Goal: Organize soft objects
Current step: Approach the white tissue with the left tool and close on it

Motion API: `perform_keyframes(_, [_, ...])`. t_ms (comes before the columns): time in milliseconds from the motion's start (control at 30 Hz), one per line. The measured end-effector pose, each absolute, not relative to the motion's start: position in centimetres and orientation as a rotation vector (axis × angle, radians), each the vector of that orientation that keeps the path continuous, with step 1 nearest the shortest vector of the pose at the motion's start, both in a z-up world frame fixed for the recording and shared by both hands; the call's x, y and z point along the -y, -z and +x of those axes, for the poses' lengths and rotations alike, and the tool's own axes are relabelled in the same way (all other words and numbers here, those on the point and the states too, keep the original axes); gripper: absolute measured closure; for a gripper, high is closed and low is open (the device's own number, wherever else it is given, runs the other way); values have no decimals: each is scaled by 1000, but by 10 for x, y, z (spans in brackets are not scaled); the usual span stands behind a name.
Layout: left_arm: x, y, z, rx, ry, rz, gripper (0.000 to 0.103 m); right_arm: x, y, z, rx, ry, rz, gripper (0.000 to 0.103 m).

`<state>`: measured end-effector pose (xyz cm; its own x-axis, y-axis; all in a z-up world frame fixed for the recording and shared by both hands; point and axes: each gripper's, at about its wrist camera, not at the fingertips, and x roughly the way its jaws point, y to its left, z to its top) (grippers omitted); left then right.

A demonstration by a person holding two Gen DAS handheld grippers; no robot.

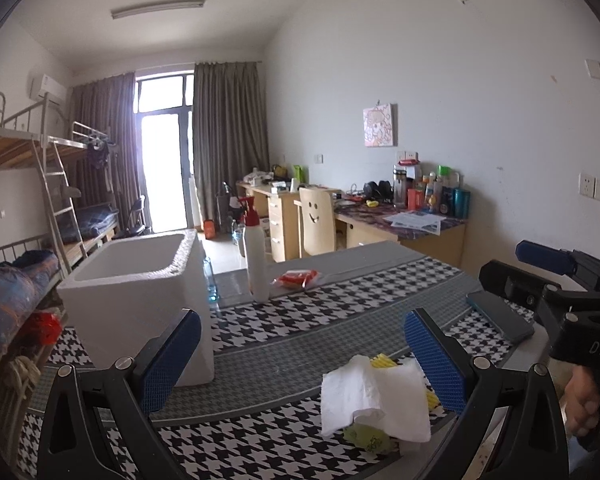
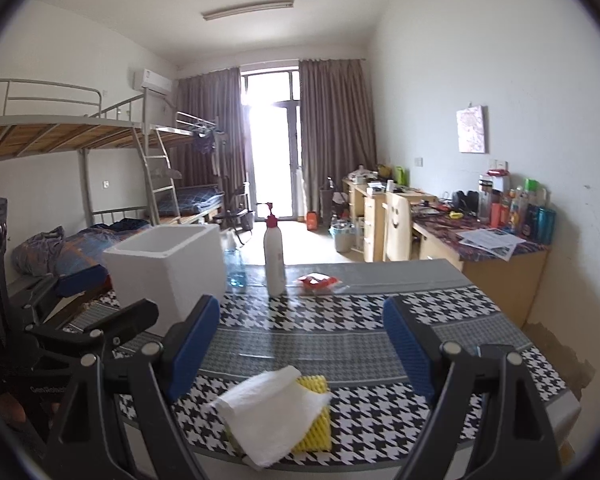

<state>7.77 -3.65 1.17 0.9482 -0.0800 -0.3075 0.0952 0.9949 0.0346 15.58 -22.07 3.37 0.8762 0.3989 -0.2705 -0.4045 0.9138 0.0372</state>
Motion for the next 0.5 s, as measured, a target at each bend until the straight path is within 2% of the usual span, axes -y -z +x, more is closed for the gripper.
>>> perform_keyframes(500, [59,21,99,-437,150,93,1,240,-12,163,-338,-340,7,16])
